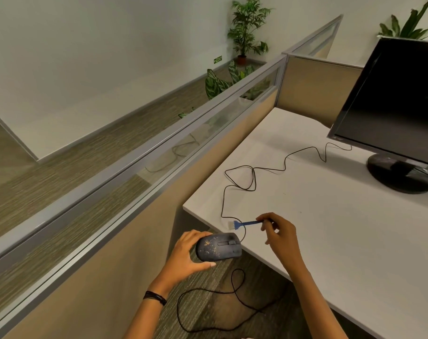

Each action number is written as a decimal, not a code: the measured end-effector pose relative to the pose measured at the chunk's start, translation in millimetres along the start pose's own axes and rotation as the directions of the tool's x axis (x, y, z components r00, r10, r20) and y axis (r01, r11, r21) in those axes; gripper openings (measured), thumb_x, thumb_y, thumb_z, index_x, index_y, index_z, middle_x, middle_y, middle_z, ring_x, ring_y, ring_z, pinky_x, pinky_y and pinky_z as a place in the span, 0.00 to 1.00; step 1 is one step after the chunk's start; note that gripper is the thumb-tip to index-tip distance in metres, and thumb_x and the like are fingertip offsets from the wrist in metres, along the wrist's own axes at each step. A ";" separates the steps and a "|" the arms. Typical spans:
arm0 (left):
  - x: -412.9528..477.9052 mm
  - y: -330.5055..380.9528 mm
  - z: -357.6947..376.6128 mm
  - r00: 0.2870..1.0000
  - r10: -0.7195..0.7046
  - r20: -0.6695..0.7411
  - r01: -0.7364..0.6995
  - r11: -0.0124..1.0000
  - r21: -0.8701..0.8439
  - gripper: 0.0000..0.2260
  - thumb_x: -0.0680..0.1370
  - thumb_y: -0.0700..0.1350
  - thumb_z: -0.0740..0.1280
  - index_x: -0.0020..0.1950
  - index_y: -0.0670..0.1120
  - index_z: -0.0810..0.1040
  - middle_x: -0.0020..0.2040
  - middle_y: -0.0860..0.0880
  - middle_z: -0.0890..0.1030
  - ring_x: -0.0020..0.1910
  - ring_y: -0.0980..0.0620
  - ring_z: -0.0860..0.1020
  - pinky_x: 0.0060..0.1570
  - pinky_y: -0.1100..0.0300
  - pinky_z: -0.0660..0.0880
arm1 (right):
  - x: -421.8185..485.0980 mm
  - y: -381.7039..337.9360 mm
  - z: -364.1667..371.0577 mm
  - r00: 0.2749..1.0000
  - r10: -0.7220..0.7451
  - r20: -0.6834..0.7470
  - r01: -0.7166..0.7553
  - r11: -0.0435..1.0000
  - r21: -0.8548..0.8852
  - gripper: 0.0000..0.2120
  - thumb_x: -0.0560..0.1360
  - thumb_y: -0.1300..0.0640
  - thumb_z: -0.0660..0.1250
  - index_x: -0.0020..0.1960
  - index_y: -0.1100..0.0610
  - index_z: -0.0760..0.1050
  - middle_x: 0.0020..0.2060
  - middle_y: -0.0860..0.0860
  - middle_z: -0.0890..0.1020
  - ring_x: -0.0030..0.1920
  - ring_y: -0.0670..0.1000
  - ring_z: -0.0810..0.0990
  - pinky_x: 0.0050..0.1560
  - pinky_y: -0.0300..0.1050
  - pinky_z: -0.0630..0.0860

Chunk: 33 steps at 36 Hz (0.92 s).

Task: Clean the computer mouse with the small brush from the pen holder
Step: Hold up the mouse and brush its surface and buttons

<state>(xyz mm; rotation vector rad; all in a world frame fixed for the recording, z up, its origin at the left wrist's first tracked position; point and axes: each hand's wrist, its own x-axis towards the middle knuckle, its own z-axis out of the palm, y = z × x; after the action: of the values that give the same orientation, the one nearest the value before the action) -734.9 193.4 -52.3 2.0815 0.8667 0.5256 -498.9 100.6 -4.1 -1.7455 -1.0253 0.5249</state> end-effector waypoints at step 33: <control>6.1 -1.3 -1.0 1.000 -0.001 -0.016 0.002 0.998 0.056 0.29 0.65 0.54 0.76 0.64 0.52 0.72 0.56 0.54 0.74 0.57 0.58 0.69 0.59 0.57 0.68 | -2.0 -8.6 14.0 0.978 -0.041 0.205 0.046 0.999 -0.018 0.11 0.77 0.62 0.60 0.49 0.47 0.77 0.37 0.42 0.79 0.39 0.48 0.78 0.35 0.41 0.78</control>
<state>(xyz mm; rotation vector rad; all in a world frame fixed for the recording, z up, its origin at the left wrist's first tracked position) -731.9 198.9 -52.4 2.1302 0.9017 0.5232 -513.7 107.8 -2.1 -1.7105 -1.2146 0.6779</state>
